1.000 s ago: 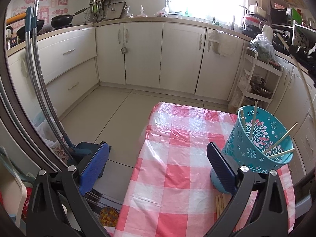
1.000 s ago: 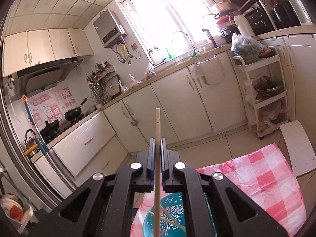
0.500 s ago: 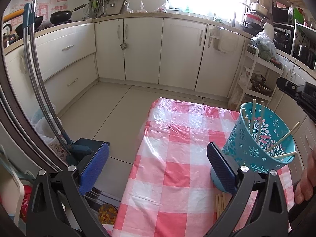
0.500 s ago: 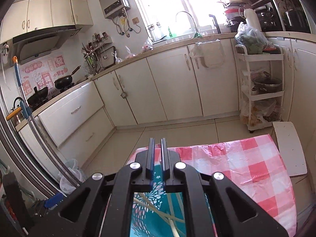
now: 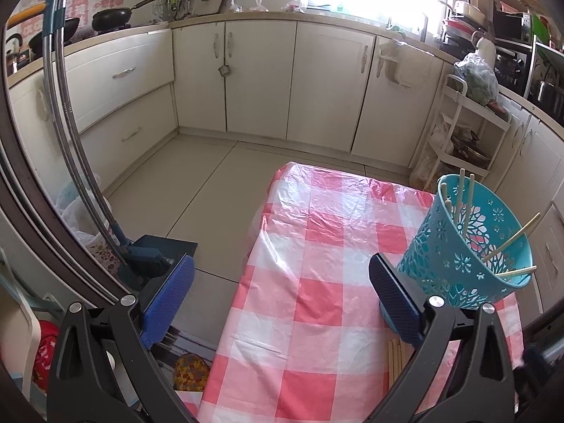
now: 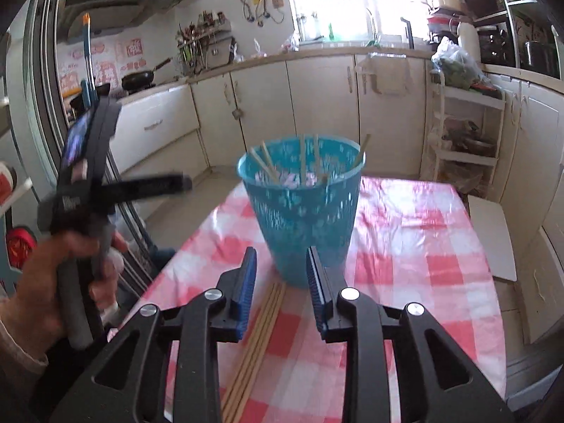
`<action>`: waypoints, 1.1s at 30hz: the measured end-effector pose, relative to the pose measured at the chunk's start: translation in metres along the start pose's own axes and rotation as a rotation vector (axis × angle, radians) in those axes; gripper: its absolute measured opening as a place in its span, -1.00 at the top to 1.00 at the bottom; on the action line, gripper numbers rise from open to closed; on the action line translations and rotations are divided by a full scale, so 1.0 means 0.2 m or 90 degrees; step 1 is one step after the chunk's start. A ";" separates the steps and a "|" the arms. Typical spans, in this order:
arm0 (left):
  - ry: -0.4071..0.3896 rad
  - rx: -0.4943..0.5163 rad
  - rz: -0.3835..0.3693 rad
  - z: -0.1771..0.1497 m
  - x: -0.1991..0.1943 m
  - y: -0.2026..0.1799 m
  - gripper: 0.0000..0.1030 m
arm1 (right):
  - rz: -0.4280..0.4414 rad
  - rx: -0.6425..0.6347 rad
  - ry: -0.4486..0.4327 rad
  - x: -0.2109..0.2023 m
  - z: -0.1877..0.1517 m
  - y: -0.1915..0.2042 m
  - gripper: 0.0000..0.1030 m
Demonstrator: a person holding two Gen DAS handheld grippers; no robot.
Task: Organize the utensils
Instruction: 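Return the right gripper to the chopstick bundle and grasp one chopstick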
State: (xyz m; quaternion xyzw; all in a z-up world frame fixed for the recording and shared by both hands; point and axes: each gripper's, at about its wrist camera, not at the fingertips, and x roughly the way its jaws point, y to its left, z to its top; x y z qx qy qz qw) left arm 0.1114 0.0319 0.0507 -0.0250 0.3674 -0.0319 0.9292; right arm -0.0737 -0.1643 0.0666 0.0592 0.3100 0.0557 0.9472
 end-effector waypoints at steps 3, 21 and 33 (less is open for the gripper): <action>0.006 0.010 0.008 -0.01 0.01 -0.01 -0.85 | 0.002 0.034 0.060 0.12 -0.11 -0.03 0.43; 0.030 0.002 0.007 -0.02 0.04 0.06 -0.85 | -0.011 0.094 0.179 0.46 -0.28 -0.02 0.46; 0.037 -0.015 0.009 -0.03 0.03 0.11 -0.85 | -0.059 0.022 0.180 0.48 -0.28 0.05 0.61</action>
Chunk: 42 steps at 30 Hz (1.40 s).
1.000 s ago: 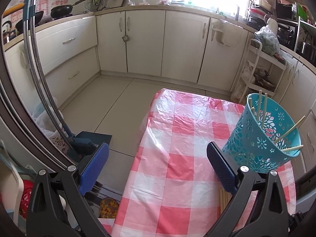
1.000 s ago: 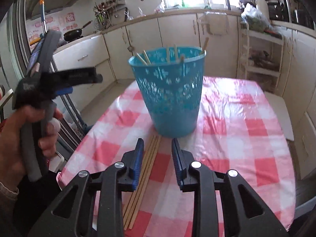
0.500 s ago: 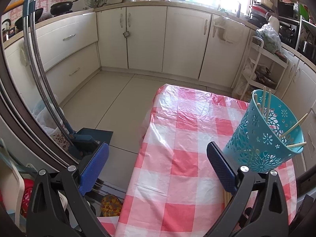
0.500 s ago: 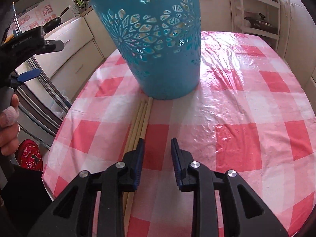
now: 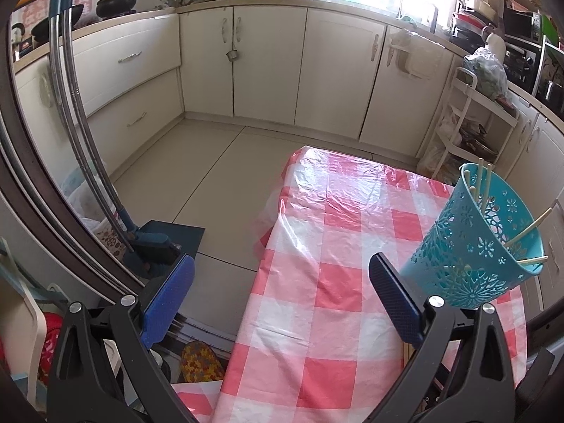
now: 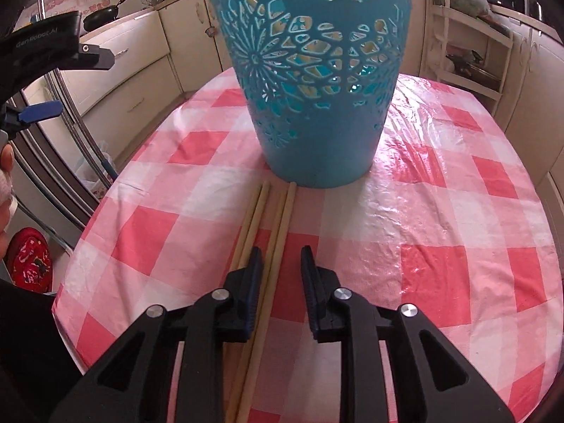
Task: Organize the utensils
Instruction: 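Return the right gripper to the chopstick bundle and grasp one chopstick, then grasp a loose chopstick with the left gripper while the right gripper holds its chopstick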
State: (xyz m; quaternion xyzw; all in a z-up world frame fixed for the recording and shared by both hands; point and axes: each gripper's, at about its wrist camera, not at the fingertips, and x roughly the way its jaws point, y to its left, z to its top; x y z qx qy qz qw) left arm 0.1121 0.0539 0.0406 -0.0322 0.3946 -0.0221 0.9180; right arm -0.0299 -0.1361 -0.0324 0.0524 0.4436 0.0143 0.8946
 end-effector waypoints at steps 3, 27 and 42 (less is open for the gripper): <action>0.002 -0.002 0.001 0.00 0.00 0.01 -0.85 | 0.010 0.014 0.005 -0.01 0.00 -0.02 0.61; 0.031 0.038 0.011 -0.03 0.06 -0.05 -0.85 | 0.052 0.056 0.003 -0.02 0.00 -0.09 0.63; 0.099 0.133 -0.019 -0.15 0.14 -0.19 -0.85 | 0.001 0.000 0.014 0.01 0.03 -0.09 0.89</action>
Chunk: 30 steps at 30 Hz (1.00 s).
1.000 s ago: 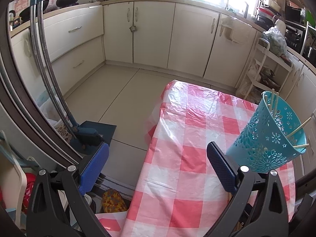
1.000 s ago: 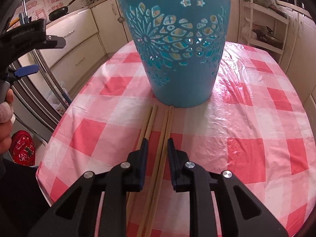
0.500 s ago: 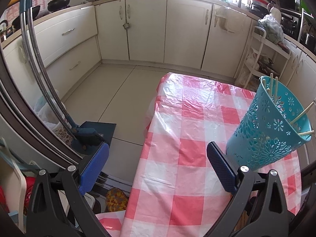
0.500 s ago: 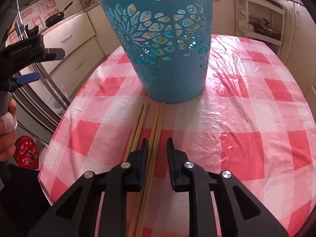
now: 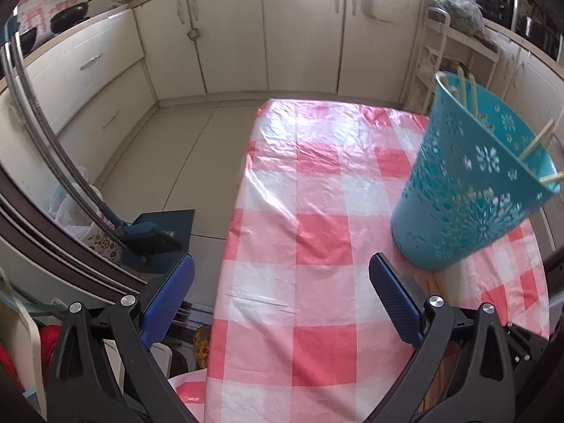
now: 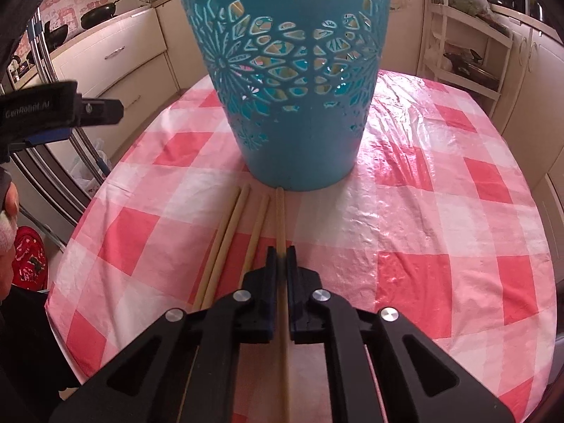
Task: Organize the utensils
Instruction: 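Grasp a loose chopstick with the left gripper while the right gripper holds its chopstick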
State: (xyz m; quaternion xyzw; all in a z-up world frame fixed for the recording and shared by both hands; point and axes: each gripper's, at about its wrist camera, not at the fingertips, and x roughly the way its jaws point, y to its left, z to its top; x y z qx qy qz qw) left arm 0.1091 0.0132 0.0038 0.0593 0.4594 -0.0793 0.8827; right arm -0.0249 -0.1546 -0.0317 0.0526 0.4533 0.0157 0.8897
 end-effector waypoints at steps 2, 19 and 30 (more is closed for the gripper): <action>0.025 0.041 -0.022 -0.04 0.03 -0.08 -0.85 | -0.008 0.005 0.002 -0.02 -0.02 -0.04 0.89; 0.100 0.128 -0.051 -0.24 0.21 -0.39 -0.85 | 0.038 0.092 -0.010 -0.08 -0.09 -0.23 0.88; 0.102 0.126 -0.065 -0.21 0.25 -0.41 -0.63 | 0.046 0.093 -0.015 -0.07 -0.08 -0.24 0.88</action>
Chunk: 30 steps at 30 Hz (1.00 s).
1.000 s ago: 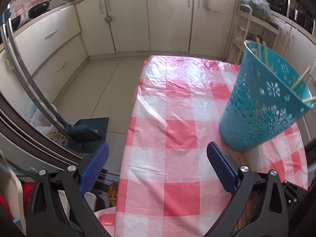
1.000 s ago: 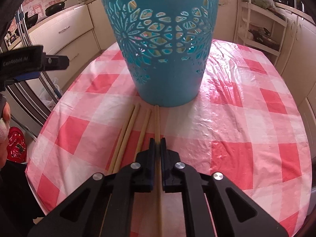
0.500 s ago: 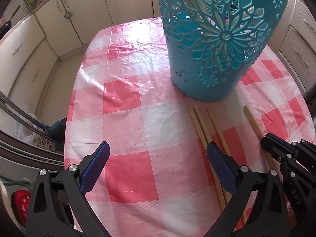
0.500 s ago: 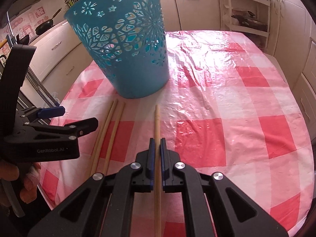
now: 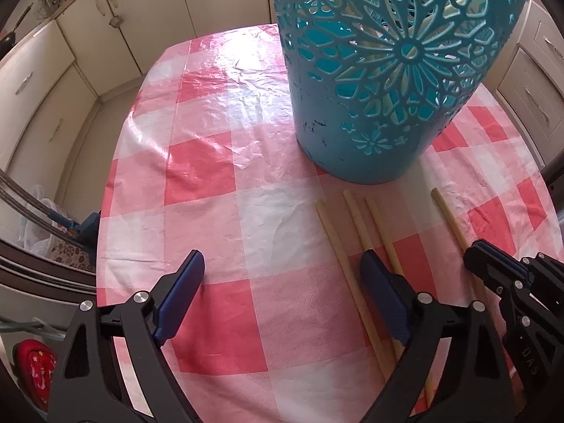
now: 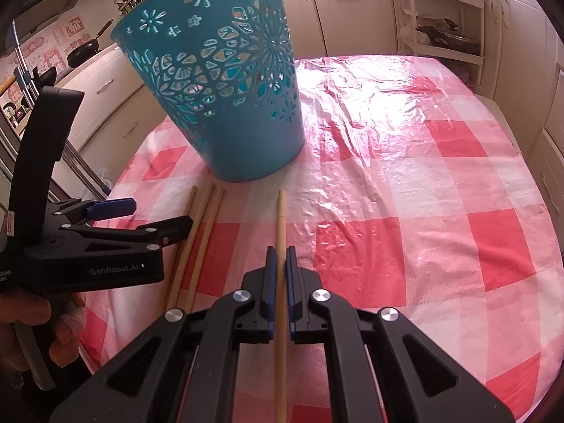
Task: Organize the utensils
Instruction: 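Grasp a loose chopstick with the left gripper while the right gripper holds its chopstick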
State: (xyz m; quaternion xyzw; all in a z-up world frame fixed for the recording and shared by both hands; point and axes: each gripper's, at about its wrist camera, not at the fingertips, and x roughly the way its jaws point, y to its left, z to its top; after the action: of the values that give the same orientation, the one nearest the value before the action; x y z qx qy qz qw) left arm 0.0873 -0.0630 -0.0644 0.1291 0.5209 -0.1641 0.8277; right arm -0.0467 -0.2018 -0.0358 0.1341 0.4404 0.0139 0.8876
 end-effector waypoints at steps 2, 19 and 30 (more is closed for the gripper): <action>-0.003 0.000 -0.011 0.00 0.00 0.00 -0.54 | 0.000 -0.001 0.000 0.00 0.00 0.00 0.88; -0.023 0.100 -0.147 -0.01 -0.04 -0.07 0.91 | 0.005 0.006 0.045 0.02 0.06 -0.01 0.88; -0.028 0.094 -0.090 0.01 -0.04 -0.12 0.85 | -0.018 -0.053 0.033 0.05 0.07 0.02 0.87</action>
State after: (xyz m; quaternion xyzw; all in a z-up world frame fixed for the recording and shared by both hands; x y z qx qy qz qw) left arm 0.0763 -0.0844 -0.0581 0.1493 0.4969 -0.2625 0.8136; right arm -0.0301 -0.1996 -0.0339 0.0903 0.4639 0.0236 0.8810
